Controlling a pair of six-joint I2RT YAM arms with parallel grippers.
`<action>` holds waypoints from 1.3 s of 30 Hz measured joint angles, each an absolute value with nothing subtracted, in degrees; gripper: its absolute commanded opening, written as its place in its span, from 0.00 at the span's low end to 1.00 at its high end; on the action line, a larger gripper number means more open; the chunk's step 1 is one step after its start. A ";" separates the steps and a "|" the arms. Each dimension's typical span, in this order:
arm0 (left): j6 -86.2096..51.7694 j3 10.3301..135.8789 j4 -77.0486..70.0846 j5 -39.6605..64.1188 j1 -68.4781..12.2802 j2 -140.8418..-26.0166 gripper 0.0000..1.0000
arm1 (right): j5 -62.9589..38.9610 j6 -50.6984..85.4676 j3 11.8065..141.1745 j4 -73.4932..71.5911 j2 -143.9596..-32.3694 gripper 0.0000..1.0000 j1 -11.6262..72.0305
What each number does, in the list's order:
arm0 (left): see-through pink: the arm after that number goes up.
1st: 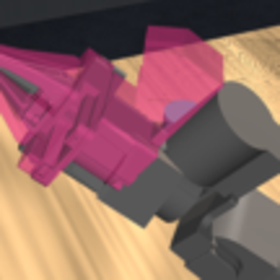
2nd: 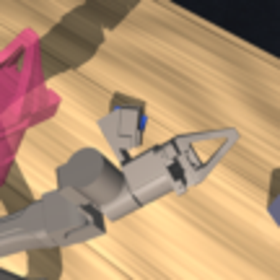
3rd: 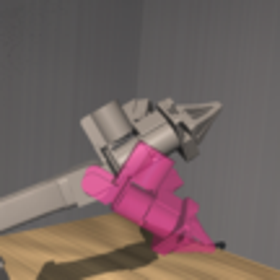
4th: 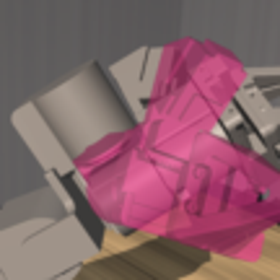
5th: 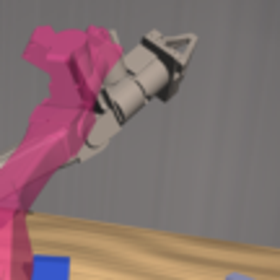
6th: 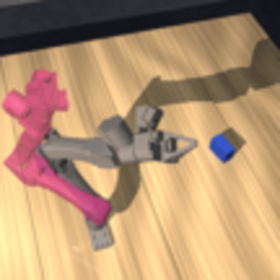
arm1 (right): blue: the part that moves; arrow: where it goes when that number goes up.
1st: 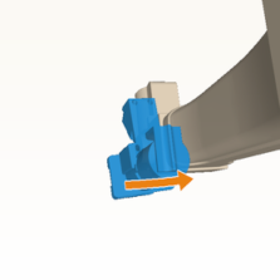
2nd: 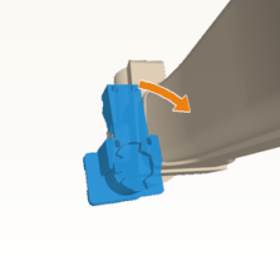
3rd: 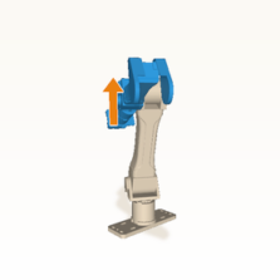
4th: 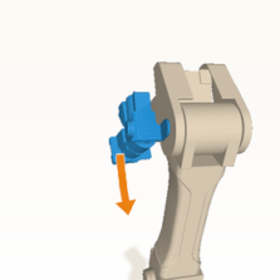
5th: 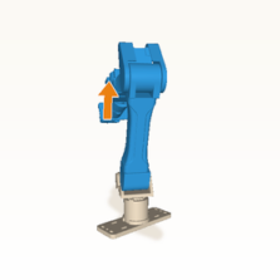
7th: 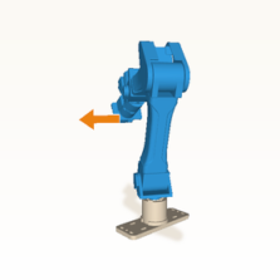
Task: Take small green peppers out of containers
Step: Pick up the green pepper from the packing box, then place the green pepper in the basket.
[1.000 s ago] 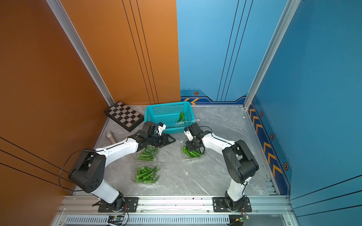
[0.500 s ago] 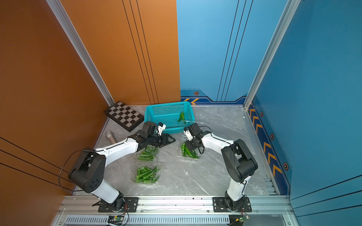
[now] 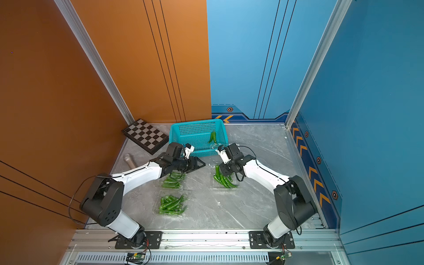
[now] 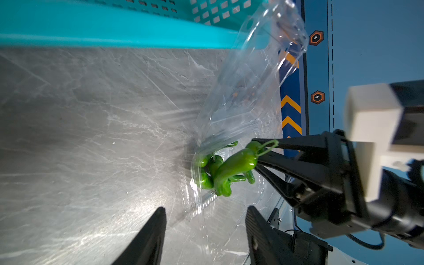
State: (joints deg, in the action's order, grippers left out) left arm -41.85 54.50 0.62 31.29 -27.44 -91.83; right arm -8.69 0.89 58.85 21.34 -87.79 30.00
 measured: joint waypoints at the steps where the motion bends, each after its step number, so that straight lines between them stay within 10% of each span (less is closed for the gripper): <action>1: -41.85 54.50 0.62 31.29 -27.44 -91.83 0.58 | -8.71 0.89 58.83 21.45 -86.59 0.09 29.95; 12: -41.85 54.50 0.62 31.27 -27.68 -91.83 0.57 | -8.91 0.82 68.51 23.42 -86.02 0.09 27.83; 22: -41.85 54.50 0.60 31.27 -27.81 -91.81 0.58 | -12.40 1.61 102.06 22.57 -111.81 0.12 23.70; 28: -42.06 54.48 0.62 31.27 -27.81 -90.87 0.58 | -13.43 3.25 123.85 25.47 -131.33 0.27 22.00; 33: -42.06 54.37 0.60 31.16 -27.79 -89.67 0.59 | -13.50 4.47 127.46 28.05 -136.44 0.62 21.67; 39: -42.06 53.69 0.60 31.03 -27.75 -89.52 0.59 | -14.72 4.69 127.11 28.86 -135.87 0.65 21.19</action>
State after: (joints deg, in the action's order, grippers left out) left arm -42.06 53.69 0.60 31.03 -27.75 -89.52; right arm -14.72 4.69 127.11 28.86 -135.87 21.19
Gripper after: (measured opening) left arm 0.585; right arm 0.648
